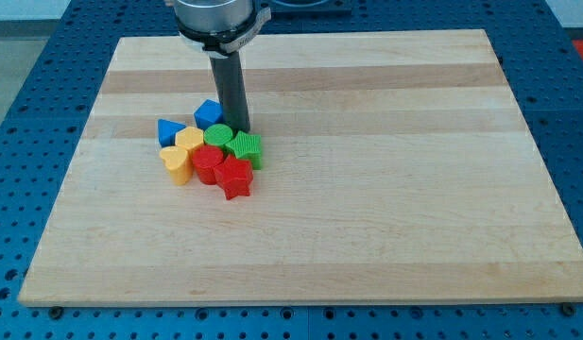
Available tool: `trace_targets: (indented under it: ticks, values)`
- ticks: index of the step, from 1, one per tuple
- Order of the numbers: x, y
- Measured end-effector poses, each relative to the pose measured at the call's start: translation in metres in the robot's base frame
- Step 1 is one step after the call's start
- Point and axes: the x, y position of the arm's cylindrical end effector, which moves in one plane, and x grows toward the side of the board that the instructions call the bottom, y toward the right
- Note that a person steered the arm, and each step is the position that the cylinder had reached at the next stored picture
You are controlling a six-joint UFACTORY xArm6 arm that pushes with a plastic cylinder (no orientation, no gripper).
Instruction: Place the green star at the top right side of the green circle
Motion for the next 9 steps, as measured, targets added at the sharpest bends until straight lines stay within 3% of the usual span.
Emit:
trace_targets:
  ticks: [1, 3, 4, 5, 6, 7, 8, 9]
  values:
    - [0.003, -0.004]
    - [-0.009, 0.057]
    - [-0.005, 0.057]
    - [0.043, 0.047]
    - [0.050, 0.039]
    - [-0.028, 0.039]
    - [-0.071, 0.032]
    - [-0.071, 0.031]
